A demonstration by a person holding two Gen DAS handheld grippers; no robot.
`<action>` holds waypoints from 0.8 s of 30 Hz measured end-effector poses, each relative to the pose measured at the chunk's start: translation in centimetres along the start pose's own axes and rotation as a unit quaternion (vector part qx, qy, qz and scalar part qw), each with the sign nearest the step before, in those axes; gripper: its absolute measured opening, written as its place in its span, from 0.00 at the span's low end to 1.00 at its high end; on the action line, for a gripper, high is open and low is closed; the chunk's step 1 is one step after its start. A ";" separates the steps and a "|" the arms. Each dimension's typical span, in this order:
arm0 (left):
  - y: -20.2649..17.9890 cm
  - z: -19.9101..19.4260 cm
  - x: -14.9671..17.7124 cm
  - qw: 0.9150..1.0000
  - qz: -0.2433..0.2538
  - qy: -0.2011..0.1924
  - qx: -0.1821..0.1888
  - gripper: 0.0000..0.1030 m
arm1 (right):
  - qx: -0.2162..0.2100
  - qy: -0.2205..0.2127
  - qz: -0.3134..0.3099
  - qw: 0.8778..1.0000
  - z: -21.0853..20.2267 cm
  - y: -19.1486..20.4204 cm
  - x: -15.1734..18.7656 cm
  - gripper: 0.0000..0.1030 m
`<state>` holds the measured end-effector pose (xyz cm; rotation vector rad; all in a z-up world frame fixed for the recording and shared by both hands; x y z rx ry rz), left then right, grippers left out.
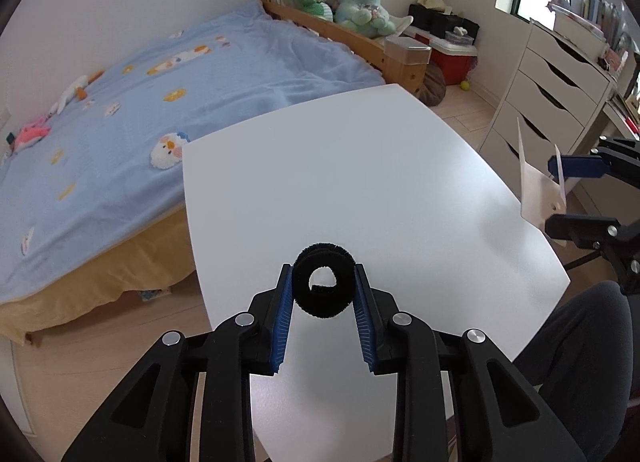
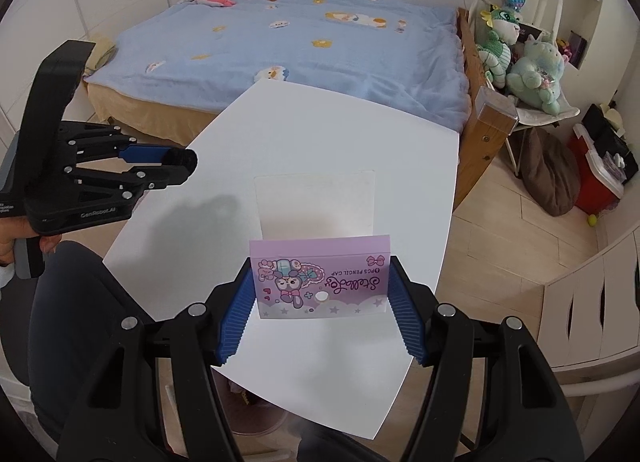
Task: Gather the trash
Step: 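Carry the ring over the wastebasket and open the left gripper while the right gripper carries the card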
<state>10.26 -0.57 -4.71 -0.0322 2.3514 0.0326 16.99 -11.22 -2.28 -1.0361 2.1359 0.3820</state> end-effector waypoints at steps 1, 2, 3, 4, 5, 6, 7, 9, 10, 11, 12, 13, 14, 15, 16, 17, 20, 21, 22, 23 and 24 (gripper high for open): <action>-0.2 -0.6 0.1 1.000 0.002 -0.005 0.002 0.28 | 0.001 -0.005 -0.002 1.000 -0.4 0.2 0.0 0.61; -0.5 -1.3 0.3 1.000 0.005 -0.012 0.005 0.28 | 0.002 -0.010 -0.003 1.000 -0.9 0.3 0.1 0.61; -0.6 -1.8 0.3 1.000 0.009 -0.017 0.004 0.28 | 0.002 -0.014 -0.005 1.000 -1.3 0.6 0.2 0.61; -1.0 -2.6 0.5 1.000 0.014 -0.025 0.005 0.28 | 0.000 -0.018 -0.008 1.000 -1.6 0.8 0.3 0.61; -1.2 -3.2 0.5 0.999 0.016 -0.032 0.007 0.28 | 0.000 -0.024 -0.011 1.000 -2.0 1.1 0.4 0.61; -1.5 -3.9 0.7 0.999 0.016 -0.038 0.010 0.28 | 0.001 -0.029 -0.013 0.999 -2.5 1.3 0.6 0.61; -1.9 -4.6 0.9 0.999 0.020 -0.046 0.012 0.28 | 0.002 -0.034 -0.015 0.999 -2.9 1.5 0.8 0.61; -2.4 -5.6 1.3 0.998 0.025 -0.054 0.015 0.28 | 0.003 -0.043 -0.020 0.999 -3.8 2.0 1.1 0.61; -2.7 -6.1 1.6 0.998 0.025 -0.058 0.019 0.28 | 0.002 -0.047 -0.022 0.999 -4.3 2.2 1.3 0.61; -3.0 -6.6 1.9 0.997 0.027 -0.063 0.021 0.28 | 0.000 -0.051 -0.023 0.998 -4.8 2.5 1.6 0.61; -3.3 -7.0 2.2 0.997 0.027 -0.068 0.023 0.28 | 0.000 -0.055 -0.026 0.998 -5.2 2.8 1.7 0.61; -3.5 -7.3 2.4 0.997 0.028 -0.070 0.025 0.28 | 0.002 -0.059 -0.030 0.998 -5.7 3.1 1.9 0.61; -3.8 -7.7 2.7 0.996 0.028 -0.074 0.027 0.28 | 0.003 -0.063 -0.032 0.997 -6.2 3.3 2.2 0.61; -4.0 -8.0 2.9 0.996 0.027 -0.078 0.030 0.28 | 0.002 -0.067 -0.032 0.997 -6.6 3.6 2.4 0.61; -4.1 -8.3 3.1 0.996 0.025 -0.081 0.034 0.28 | 0.001 -0.071 -0.033 0.997 -7.2 3.9 2.7 0.61; -4.4 -8.7 3.5 0.996 0.025 -0.084 0.035 0.28 | 0.001 -0.074 -0.034 0.997 -7.6 4.1 2.9 0.61; -4.8 -9.7 4.3 0.995 0.027 -0.093 0.037 0.28 | -0.007 -0.082 -0.036 0.996 -8.7 5.2 4.2 0.61; -5.0 -9.9 4.6 0.994 0.025 -0.095 0.040 0.28 | -0.007 -0.083 -0.036 0.996 -9.0 5.5 4.7 0.61; -5.2 -10.2 4.9 0.994 0.024 -0.096 0.041 0.28 | -0.006 -0.083 -0.036 0.996 -9.2 5.7 5.2 0.61; -5.4 -10.5 5.3 0.994 0.025 -0.097 0.042 0.28 | -0.007 -0.083 -0.034 0.996 -9.5 5.9 5.7 0.61; -5.6 -10.7 5.6 0.994 0.027 -0.097 0.044 0.28 | -0.008 -0.084 -0.031 0.996 -9.7 6.2 6.0 0.61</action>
Point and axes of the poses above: each gripper's, at about its wrist camera, not at the fingertips, and z roughly the way its jaws point, y to its left, x to its underside, the point moved 5 cm from there along z, roughly the way its jaws point, and after that the axes turned 12 degrees about -y, right-handed, at the moved point
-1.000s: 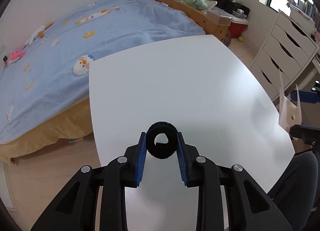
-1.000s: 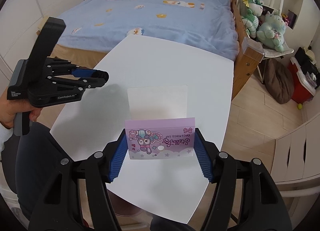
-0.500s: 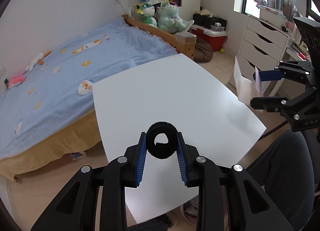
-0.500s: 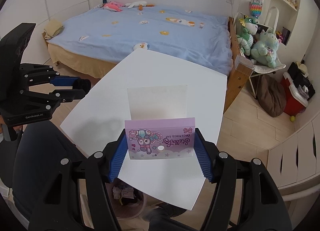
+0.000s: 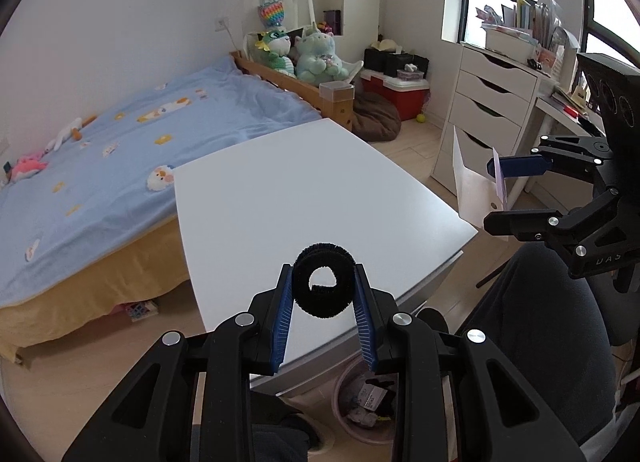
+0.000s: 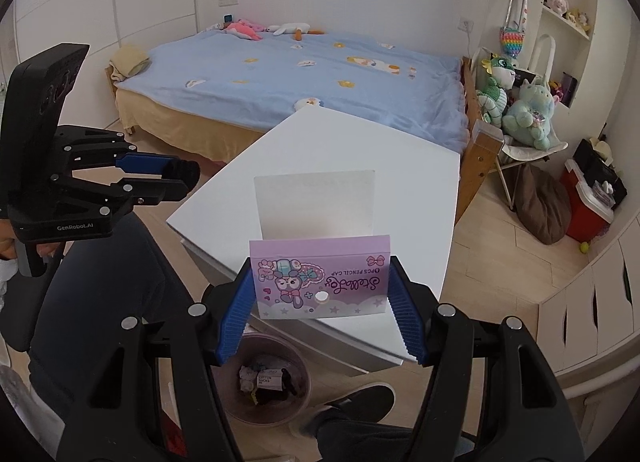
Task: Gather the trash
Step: 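Carry the ring over the wastebasket and open the left gripper while the right gripper carries the card, then open the right gripper over the wastebasket to drop the pink card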
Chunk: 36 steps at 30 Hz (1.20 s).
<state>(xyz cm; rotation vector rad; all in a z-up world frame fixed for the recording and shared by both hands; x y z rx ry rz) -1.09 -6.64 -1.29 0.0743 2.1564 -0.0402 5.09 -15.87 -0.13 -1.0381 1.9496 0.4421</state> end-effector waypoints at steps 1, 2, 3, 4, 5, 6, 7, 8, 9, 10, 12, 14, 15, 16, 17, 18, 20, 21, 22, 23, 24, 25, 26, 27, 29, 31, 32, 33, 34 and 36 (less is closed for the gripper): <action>-0.3 -0.3 0.2 1.000 0.001 0.000 0.002 0.28 | -0.001 -0.001 0.004 1.000 -0.3 0.2 0.3 0.61; -0.5 -0.5 0.5 1.000 0.002 0.001 0.005 0.28 | -0.002 -0.002 0.008 1.000 -0.6 0.4 0.7 0.61; -0.7 -0.6 0.7 1.000 0.003 0.001 0.006 0.28 | -0.001 -0.002 0.010 1.000 -0.8 0.5 0.9 0.61; -0.9 -0.8 0.9 1.000 0.003 0.002 0.009 0.28 | -0.001 -0.003 0.012 1.000 -1.1 0.6 1.2 0.61; -1.2 -1.1 1.2 1.000 0.002 0.002 0.012 0.28 | -0.001 -0.003 0.014 1.000 -1.3 0.8 1.6 0.61; -1.4 -1.2 1.5 1.000 0.001 0.003 0.015 0.28 | -0.003 -0.003 0.017 1.000 -1.5 1.0 1.9 0.61; -1.7 -1.3 1.8 1.000 0.000 0.005 0.019 0.28 | -0.005 -0.002 0.021 1.000 -1.7 1.1 2.2 0.61; -2.0 -1.4 2.2 1.000 0.000 0.007 0.021 0.28 | -0.006 -0.002 0.023 1.000 -1.9 1.2 2.5 0.61; -2.4 -1.4 2.7 1.000 0.000 0.010 0.026 0.28 | -0.005 -0.001 0.023 1.000 -2.1 1.4 2.8 0.61; -2.6 -1.4 3.0 0.999 0.000 0.012 0.029 0.28 | -0.004 0.000 0.022 1.000 -2.2 1.6 3.0 0.61; -3.4 -1.4 4.0 0.999 0.001 0.020 0.037 0.28 | -0.004 0.002 0.022 1.000 -2.4 1.9 3.5 0.61; -4.2 -1.3 4.9 0.999 0.000 0.027 0.046 0.28 | -0.005 0.004 0.023 1.000 -2.5 2.2 4.0 0.61; -4.5 -1.2 5.2 0.998 -0.001 0.031 0.050 0.28 | -0.005 0.006 0.024 1.000 -2.6 2.3 4.3 0.61; -4.8 -1.1 5.5 0.998 -0.001 0.034 0.054 0.28 | -0.006 0.008 0.025 1.000 -2.7 2.3 4.6 0.61; -5.2 -1.0 5.8 0.998 0.000 0.038 0.058 0.28 | -0.007 0.009 0.028 1.000 -2.7 2.3 4.9 0.61; -5.4 -1.1 6.0 0.997 0.000 0.039 0.061 0.28 | -0.008 0.011 0.030 0.999 -2.7 2.3 5.2 0.61; -5.9 -1.2 6.3 0.997 0.004 0.042 0.069 0.29 | -0.008 0.013 0.031 0.999 -2.7 2.3 5.6 0.61; -6.1 -1.2 6.3 0.996 0.005 0.043 0.073 0.31 | -0.008 0.014 0.033 0.999 -2.7 2.2 5.7 0.61; -6.2 -1.3 6.4 0.996 0.007 0.044 0.074 0.32 | -0.008 0.014 0.035 0.999 -2.8 2.2 5.8 0.61; -6.3 -1.3 6.4 0.996 0.007 0.045 0.078 0.32 | -0.007 0.014 0.035 0.999 -2.8 2.2 5.9 0.61; -6.3 -1.2 6.4 0.996 0.007 0.046 0.078 0.42 | -0.007 0.014 0.037 0.999 -2.8 2.1 6.0 0.61; -6.4 -1.1 6.4 0.996 0.006 0.046 0.079 0.60 | -0.007 0.014 0.038 0.999 -2.8 2.0 6.0 0.61; -6.3 -1.1 6.3 0.996 0.002 0.042 0.078 0.70 | -0.007 0.014 0.038 0.999 -2.8 2.1 6.0 0.61; -6.2 -1.2 6.1 0.996 -0.003 0.035 0.077 0.86 | -0.007 0.014 0.038 0.999 -2.8 2.1 6.0 0.61; -5.9 -1.3 6.0 0.997 -0.010 0.030 0.073 0.88 | -0.007 0.014 0.039 0.999 -2.8 2.1 6.1 0.61; -5.7 -1.2 6.0 0.997 -0.013 0.031 0.067 0.92 | -0.008 0.014 0.040 0.999 -2.7 2.0 6.2 0.61; -5.6 -1.2 6.0 0.998 -0.013 0.028 0.061 0.92 | -0.009 0.014 0.039 0.999 -2.8 2.2 6.3 0.61; -5.5 -1.3 6.0 0.998 -0.013 0.027 0.056 0.92 | -0.009 0.014 0.039 0.999 -2.8 2.2 6.4 0.62; -5.4 -1.3 6.0 0.998 -0.013 0.026 0.051 0.92 | -0.010 0.015 0.039 0.999 -2.8 2.3 6.4 0.62; -5.1 -1.4 5.9 0.999 -0.010 0.020 0.039 0.92 | -0.010 0.014 0.038 0.999 -2.7 2.3 6.5 0.62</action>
Point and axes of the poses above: each gripper's, at about its wrist camera, not at the fingertips, and z roughly the way its jaws point, y to its left, x to its underside, the point moved 5 cm from there along z, roughly the way its jaws point, and after that the axes turned 12 degrees about -y, right-handed, at the moved point
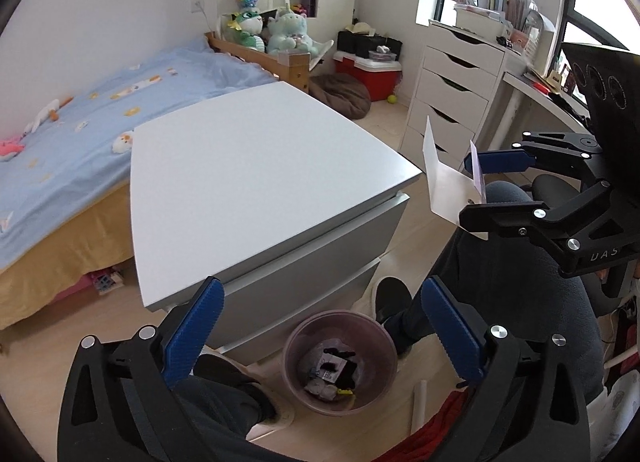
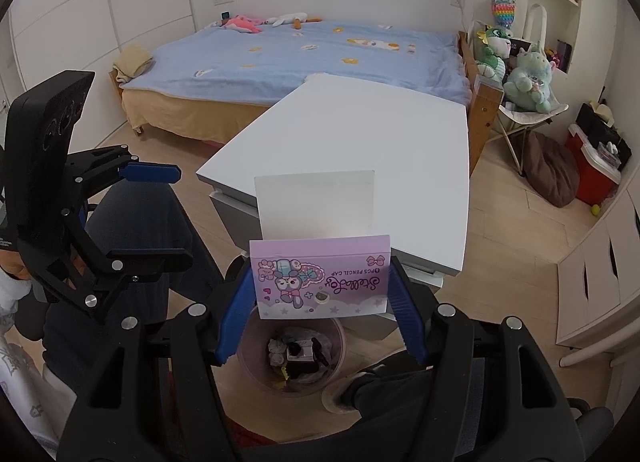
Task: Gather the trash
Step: 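Open the right gripper over the wastebasket to drop the pink card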
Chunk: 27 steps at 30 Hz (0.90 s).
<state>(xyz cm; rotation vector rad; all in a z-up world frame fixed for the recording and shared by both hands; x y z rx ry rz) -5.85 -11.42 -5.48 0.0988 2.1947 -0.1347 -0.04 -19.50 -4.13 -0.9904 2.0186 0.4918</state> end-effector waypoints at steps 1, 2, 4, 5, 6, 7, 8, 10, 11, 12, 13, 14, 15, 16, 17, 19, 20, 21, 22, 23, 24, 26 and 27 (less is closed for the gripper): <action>0.0 0.0 0.0 1.000 0.003 -0.002 -0.004 0.92 | 0.000 0.000 0.000 1.000 0.0 0.0 0.0 0.62; 0.1 -0.1 -0.1 1.000 0.006 -0.005 -0.008 0.92 | -0.001 0.000 -0.001 1.000 0.0 0.1 0.0 0.62; 0.2 -0.3 -0.1 1.000 0.010 -0.009 -0.015 0.93 | -0.002 0.000 -0.001 1.000 0.1 0.2 0.1 0.62; 0.3 -0.4 -0.2 1.000 0.011 -0.011 -0.017 0.93 | -0.003 0.000 -0.001 1.000 0.1 0.3 0.1 0.62; 0.4 -0.5 -0.2 1.000 0.008 -0.012 -0.018 0.93 | -0.003 0.001 -0.001 1.000 0.1 0.3 0.1 0.62; 0.6 -0.6 -0.2 1.000 0.005 -0.013 -0.018 0.93 | -0.004 0.001 -0.001 1.000 0.1 0.4 0.1 0.62; 0.7 -0.8 -0.3 1.000 0.001 -0.016 -0.017 0.93 | -0.004 0.001 -0.002 1.000 0.1 0.5 0.1 0.62; 1.0 -1.1 -0.4 1.000 -0.003 -0.019 -0.020 0.93 | -0.005 0.002 -0.004 1.000 0.1 0.7 0.1 0.62; 1.1 -1.2 -0.4 1.000 -0.004 -0.020 -0.023 0.93 | -0.006 0.002 -0.005 1.000 0.0 0.9 0.1 0.62; 1.3 -1.4 -0.3 0.999 -0.005 -0.021 -0.027 0.93 | -0.006 0.003 -0.006 1.000 0.1 0.9 0.1 0.62; 1.4 -1.5 -0.2 0.999 -0.006 -0.021 -0.030 0.93 | -0.007 0.003 -0.007 1.000 0.1 1.1 0.1 0.62; 1.6 -1.7 -0.1 0.999 -0.007 -0.022 -0.034 0.93 | -0.008 0.004 -0.008 1.000 0.1 1.1 0.1 0.62; 1.9 -1.9 -0.1 0.999 -0.009 -0.023 -0.037 0.93 | -0.009 0.005 -0.010 1.000 0.2 1.2 0.1 0.62; 2.2 -2.1 0.0 0.999 -0.012 -0.024 -0.040 0.93 | -0.010 0.006 -0.011 1.000 0.2 1.4 0.1 0.62; 2.5 -2.3 0.1 0.999 -0.016 -0.025 -0.042 0.93 | -0.012 0.007 -0.013 1.000 0.3 1.5 0.1 0.62; 2.9 -2.5 0.3 0.998 -0.022 -0.025 -0.047 0.93 | -0.017 0.009 -0.016 1.000 0.5 1.9 0.2 0.62; 3.2 -2.6 0.3 0.998 -0.024 -0.025 -0.049 0.93 | -0.020 0.011 -0.017 1.000 0.6 2.1 0.2 0.62; 3.3 -2.7 0.4 0.998 -0.026 -0.025 -0.052 0.93 | -0.023 0.012 -0.019 0.999 0.8 2.4 0.3 0.62; 3.6 -2.8 0.5 0.998 -0.029 -0.025 -0.054 0.93 | -0.026 0.014 -0.021 0.999 0.9 2.7 0.3 0.62; 3.7 -2.9 0.5 0.998 -0.031 -0.025 -0.054 0.93 | -0.029 0.015 -0.023 0.999 1.1 2.9 0.3 0.62; 3.9 -3.0 0.6 0.998 -0.033 -0.026 -0.056 0.93 | -0.031 0.016 -0.025 0.999 1.1 3.1 0.3 0.62; 4.1 -3.2 0.6 0.997 -0.036 -0.028 -0.057 0.93 | -0.035 0.017 -0.027 0.999 1.2 3.5 0.3 0.62; 4.2 -3.3 0.7 0.997 -0.038 -0.029 -0.057 0.93 | -0.038 0.018 -0.029 0.999 1.3 3.7 0.3 0.62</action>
Point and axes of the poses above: each gripper's, at about its wrist camera, not at the fingertips, and z roughly the way its jaws point, y to its left, x to its underside, the point moved 5 cm from there along z, roughly the way its jaws point, and after that the axes turned 12 degrees about -y, right-handed, at the moved point
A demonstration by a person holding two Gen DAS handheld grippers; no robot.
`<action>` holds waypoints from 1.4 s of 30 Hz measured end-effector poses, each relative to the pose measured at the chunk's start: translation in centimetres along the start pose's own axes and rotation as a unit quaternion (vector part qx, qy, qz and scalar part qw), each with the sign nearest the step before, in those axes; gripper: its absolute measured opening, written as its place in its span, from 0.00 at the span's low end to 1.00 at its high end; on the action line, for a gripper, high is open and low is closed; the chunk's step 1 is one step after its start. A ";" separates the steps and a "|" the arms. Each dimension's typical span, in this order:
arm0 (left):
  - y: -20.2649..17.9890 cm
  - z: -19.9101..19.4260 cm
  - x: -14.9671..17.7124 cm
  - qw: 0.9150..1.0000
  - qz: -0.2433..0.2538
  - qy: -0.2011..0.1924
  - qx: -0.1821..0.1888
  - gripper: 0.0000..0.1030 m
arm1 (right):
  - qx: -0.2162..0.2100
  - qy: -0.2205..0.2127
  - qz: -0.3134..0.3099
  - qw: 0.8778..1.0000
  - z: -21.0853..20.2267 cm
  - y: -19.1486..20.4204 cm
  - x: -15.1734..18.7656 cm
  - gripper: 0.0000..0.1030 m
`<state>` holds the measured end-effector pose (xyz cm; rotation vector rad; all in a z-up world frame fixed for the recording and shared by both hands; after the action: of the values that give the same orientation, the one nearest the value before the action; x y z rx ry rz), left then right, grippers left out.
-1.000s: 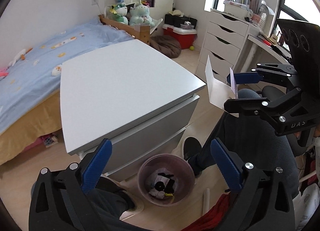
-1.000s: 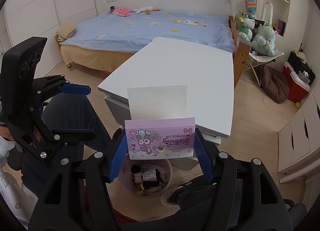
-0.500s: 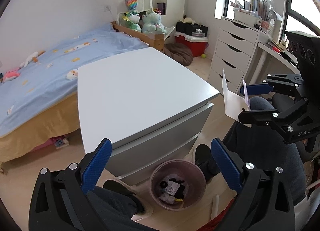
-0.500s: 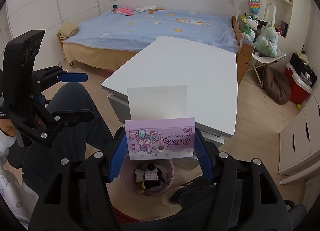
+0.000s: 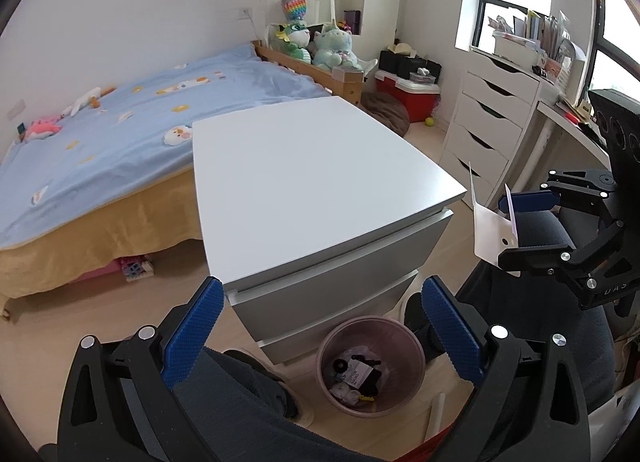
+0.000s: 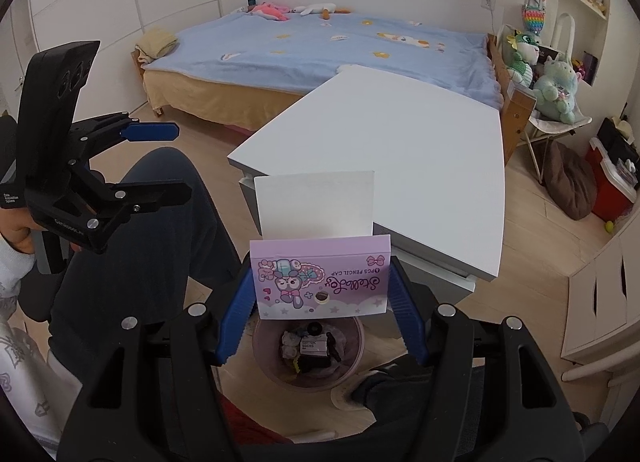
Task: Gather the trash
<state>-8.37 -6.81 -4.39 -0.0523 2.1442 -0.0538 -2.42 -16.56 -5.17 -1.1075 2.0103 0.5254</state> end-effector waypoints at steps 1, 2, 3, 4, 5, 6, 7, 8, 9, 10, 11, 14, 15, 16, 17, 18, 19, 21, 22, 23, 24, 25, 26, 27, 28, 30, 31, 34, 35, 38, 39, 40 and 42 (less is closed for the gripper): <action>0.0 0.0 0.0 1.000 -0.002 0.000 0.000 0.93 | -0.002 0.001 -0.001 1.000 0.1 0.1 0.0 0.62; 0.1 0.0 0.0 1.000 -0.003 0.000 -0.001 0.93 | -0.007 0.002 -0.001 1.000 0.1 0.3 -0.1 0.62; 0.2 0.0 0.0 1.000 -0.003 0.000 -0.001 0.93 | -0.013 0.002 -0.001 1.000 0.1 0.5 0.0 0.65; 0.2 0.0 0.0 1.000 -0.004 0.000 -0.001 0.93 | -0.019 0.003 -0.001 1.000 0.2 0.6 0.0 0.71; 0.2 0.0 0.0 1.000 -0.004 -0.001 -0.001 0.93 | -0.021 0.003 -0.001 1.000 0.2 0.6 0.0 0.83; 0.2 0.0 0.0 1.000 -0.004 -0.001 -0.001 0.93 | -0.020 0.001 -0.001 1.000 0.2 0.7 0.0 0.88; 0.2 0.0 0.0 1.000 -0.004 -0.001 -0.001 0.93 | -0.020 0.000 0.000 1.000 0.2 0.6 0.1 0.88; 0.2 0.0 0.0 1.000 -0.004 -0.001 0.000 0.93 | -0.019 0.001 0.002 1.000 0.2 0.6 0.1 0.91; 0.2 0.0 0.0 1.000 -0.004 0.000 0.000 0.93 | -0.017 0.001 0.003 1.000 0.2 0.4 0.2 0.93; 0.3 0.0 0.0 1.000 -0.003 0.000 0.000 0.93 | -0.014 0.001 0.004 1.000 0.2 0.3 0.3 0.94; 0.3 0.0 0.0 1.000 -0.003 0.000 0.001 0.93 | -0.013 0.000 0.006 1.000 0.2 0.2 0.3 0.94; 0.3 0.1 0.0 1.000 -0.003 0.002 0.002 0.93 | -0.010 0.000 0.014 1.000 0.3 -0.1 0.3 0.96; 0.2 0.1 0.0 1.000 -0.003 0.002 0.002 0.93 | -0.010 -0.001 0.017 1.000 0.3 -0.3 0.3 0.96; 0.1 0.1 0.0 1.000 -0.003 0.003 0.003 0.93 | -0.009 -0.002 0.020 1.000 0.3 -0.3 0.3 0.96; 0.1 0.0 0.0 1.000 -0.002 0.002 0.003 0.93 | -0.007 -0.004 0.023 1.000 0.2 -0.5 0.3 0.97; 0.1 0.0 0.0 1.000 -0.001 0.002 0.004 0.93 | -0.004 -0.007 0.025 1.000 0.2 -0.6 0.3 0.97; 0.0 0.1 -0.1 1.000 -0.001 0.002 0.004 0.93 | -0.001 -0.010 0.028 1.000 0.1 -0.7 0.3 0.97; -0.1 0.1 0.0 1.000 -0.001 0.002 0.006 0.93 | 0.010 -0.013 0.036 0.999 0.0 -1.2 0.2 0.97; -0.2 0.1 -0.1 1.000 0.000 0.002 0.006 0.93 | 0.014 -0.013 0.040 0.999 -0.1 -1.4 0.3 0.97; -0.2 0.2 -0.1 1.000 0.001 0.001 0.006 0.93 | 0.017 -0.012 0.042 0.999 -0.1 -1.5 0.3 0.97; -0.3 0.2 -0.2 1.000 0.002 0.001 0.007 0.93 | 0.021 -0.013 0.044 0.999 -0.1 -1.6 0.2 0.97; -0.3 0.2 -0.3 1.000 0.002 0.000 0.007 0.93 | 0.026 -0.013 0.046 0.999 -0.1 -1.8 0.2 0.97; -0.3 0.2 -0.4 1.000 0.003 -0.002 0.008 0.93 | 0.028 -0.012 0.049 0.998 -0.1 -1.8 0.1 0.97; -0.4 0.2 -0.5 1.000 0.003 -0.003 0.008 0.93 | 0.030 -0.011 0.051 0.998 -0.1 -2.0 0.0 0.97; -0.4 0.2 -0.7 1.000 0.003 -0.005 0.007 0.93 | 0.034 -0.011 0.052 0.998 -0.2 -2.1 -0.2 0.97; -0.3 0.4 -1.1 1.000 0.002 -0.009 0.006 0.93 | 0.045 -0.014 0.047 0.998 -0.3 -2.3 -0.5 0.97; -0.2 0.4 -1.3 1.000 0.002 -0.011 0.006 0.93 | 0.049 -0.015 0.044 0.998 -0.4 -2.4 -0.7 0.97; 0.0 0.7 -2.0 1.000 0.001 -0.015 0.004 0.93 | 0.063 -0.024 0.043 0.997 -0.7 -2.9 -1.6 0.97; 0.2 0.8 -2.3 1.000 -0.002 -0.016 0.005 0.93 | 0.069 -0.029 0.044 0.996 -0.8 -3.1 -2.0 0.97; 0.6 1.2 -3.2 1.000 -0.012 -0.018 0.009 0.93 | 0.081 -0.041 0.047 0.995 -0.9 -4.0 -3.4 0.97; 0.7 1.4 -3.5 1.000 -0.014 -0.019 0.007 0.93 | 0.084 -0.044 0.047 0.994 -0.9 -4.2 -3.9 0.97; 0.8 1.6 -3.8 1.000 -0.015 -0.020 0.006 0.93 | 0.087 -0.048 0.046 0.994 -0.9 -4.4 -4.3 0.97; 0.8 1.9 -4.7 1.000 -0.011 -0.026 0.011 0.93 | 0.090 -0.055 0.043 0.993 -0.7 -4.8 -5.3 0.97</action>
<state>-4.26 -5.75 -1.52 -0.0636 2.0899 -0.0872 3.11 -16.78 -0.52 -0.8672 1.9740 0.4291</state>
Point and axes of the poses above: each gripper's, at about its wrist camera, not at the fingertips, and z roughly the way its jaws point, y to its left, x to its underside, the point moved 5 cm from there along z, roughly the way its jaws point, and after that the axes turned 12 degrees about -y, right-handed, at the moved point
